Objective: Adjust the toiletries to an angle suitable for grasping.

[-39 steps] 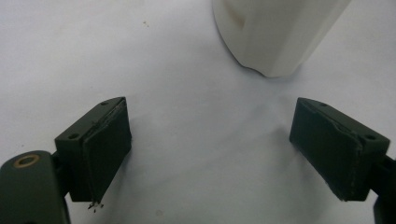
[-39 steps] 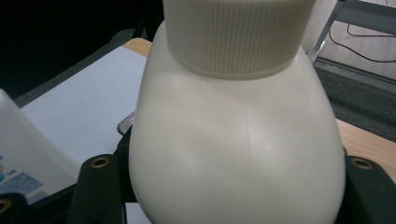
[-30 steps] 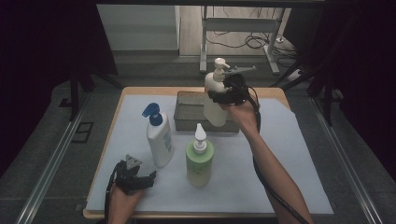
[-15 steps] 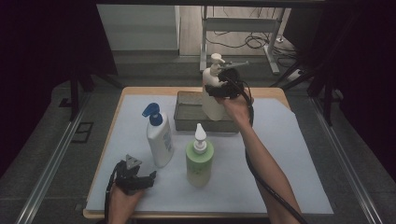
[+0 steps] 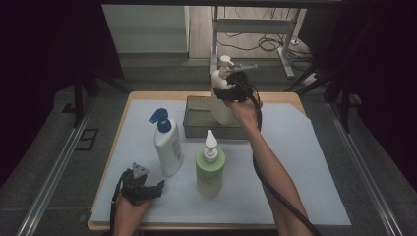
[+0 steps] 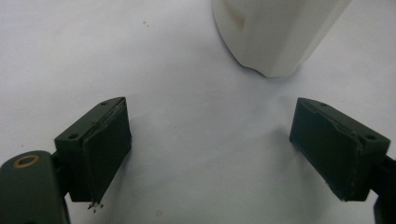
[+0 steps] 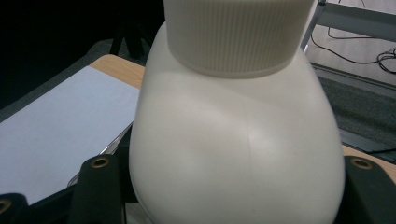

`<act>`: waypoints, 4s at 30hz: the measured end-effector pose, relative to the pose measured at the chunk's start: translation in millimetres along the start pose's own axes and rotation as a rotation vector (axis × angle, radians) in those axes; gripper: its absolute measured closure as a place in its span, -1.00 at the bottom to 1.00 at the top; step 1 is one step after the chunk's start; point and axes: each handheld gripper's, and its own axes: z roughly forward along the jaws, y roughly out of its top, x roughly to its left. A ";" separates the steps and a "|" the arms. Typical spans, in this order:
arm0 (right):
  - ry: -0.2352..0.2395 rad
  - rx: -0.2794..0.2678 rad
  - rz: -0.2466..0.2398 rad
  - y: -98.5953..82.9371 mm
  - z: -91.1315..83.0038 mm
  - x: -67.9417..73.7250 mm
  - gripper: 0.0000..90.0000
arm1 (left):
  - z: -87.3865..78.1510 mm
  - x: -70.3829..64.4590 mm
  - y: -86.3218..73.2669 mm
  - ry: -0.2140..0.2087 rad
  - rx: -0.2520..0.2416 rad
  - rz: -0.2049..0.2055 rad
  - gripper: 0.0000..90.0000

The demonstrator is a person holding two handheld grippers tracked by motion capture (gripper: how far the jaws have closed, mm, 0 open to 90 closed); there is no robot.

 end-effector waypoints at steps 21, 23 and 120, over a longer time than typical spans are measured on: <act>0.022 0.040 0.016 -19.4 18.0 8.8 -0.18 | 0.1 -0.1 0.1 0.000 0.001 0.000 -0.73; 0.025 0.046 0.017 -21.7 18.4 9.4 -0.18 | 0.1 -0.1 0.1 0.000 0.000 0.000 -0.73; 0.014 0.131 0.013 -104.6 4.2 -27.4 0.91 | 0.1 -0.4 -0.1 0.003 -0.001 0.001 -0.73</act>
